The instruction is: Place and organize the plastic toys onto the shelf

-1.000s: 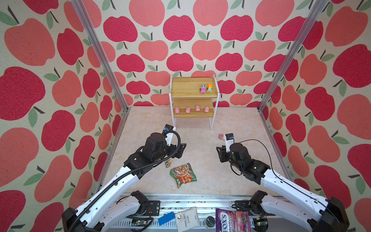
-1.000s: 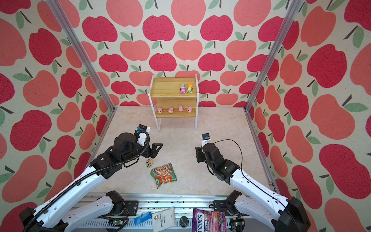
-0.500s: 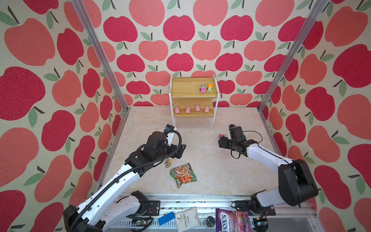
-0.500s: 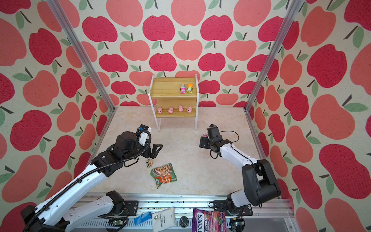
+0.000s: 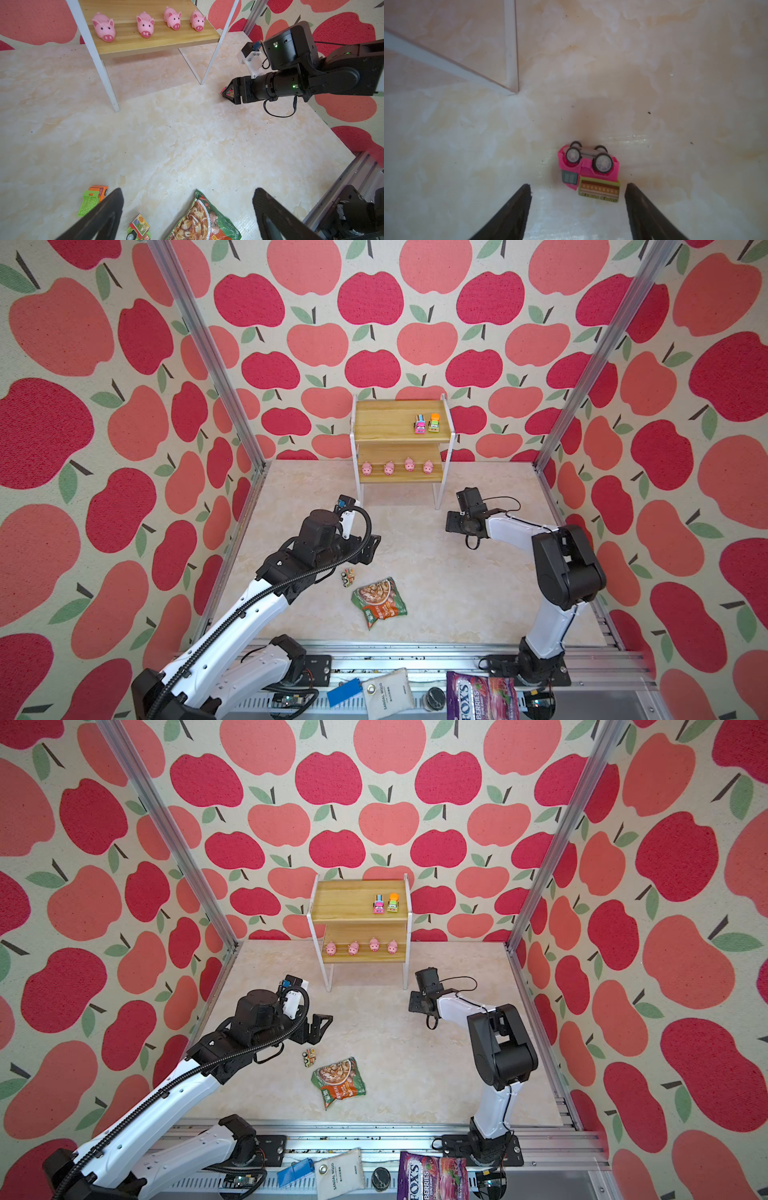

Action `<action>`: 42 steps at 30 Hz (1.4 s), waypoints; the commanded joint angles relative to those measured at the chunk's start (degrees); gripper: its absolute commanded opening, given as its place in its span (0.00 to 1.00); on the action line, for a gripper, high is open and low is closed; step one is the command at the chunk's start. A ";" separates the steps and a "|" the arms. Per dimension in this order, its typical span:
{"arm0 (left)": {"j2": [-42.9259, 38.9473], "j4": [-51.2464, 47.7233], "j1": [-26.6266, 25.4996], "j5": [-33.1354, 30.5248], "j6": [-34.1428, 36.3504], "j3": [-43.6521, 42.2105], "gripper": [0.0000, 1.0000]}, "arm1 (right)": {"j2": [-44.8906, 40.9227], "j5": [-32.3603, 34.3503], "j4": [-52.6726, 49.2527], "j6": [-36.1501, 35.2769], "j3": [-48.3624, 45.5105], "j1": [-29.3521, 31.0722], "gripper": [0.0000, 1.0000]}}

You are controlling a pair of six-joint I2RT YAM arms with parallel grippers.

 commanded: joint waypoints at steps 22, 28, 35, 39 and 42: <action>0.78 2.06 4.03 4.72 1.44 -2.50 0.99 | 1.63 -1.51 -0.50 -3.20 2.26 -1.99 0.34; 0.61 2.36 4.56 5.11 1.71 -2.50 0.99 | -5.80 -12.92 -10.25 -4.60 -0.91 -1.65 0.33; 0.31 2.48 5.04 6.30 1.71 -2.41 0.99 | -15.53 -22.88 -22.70 -6.79 -6.59 2.48 0.34; 0.25 2.66 5.18 6.89 1.53 -2.15 0.99 | -17.53 -27.79 -29.90 -8.79 -6.99 5.20 0.35; -0.21 2.59 5.26 7.11 1.44 -2.17 0.99 | -15.98 -29.70 -33.82 -10.52 -6.57 6.79 0.35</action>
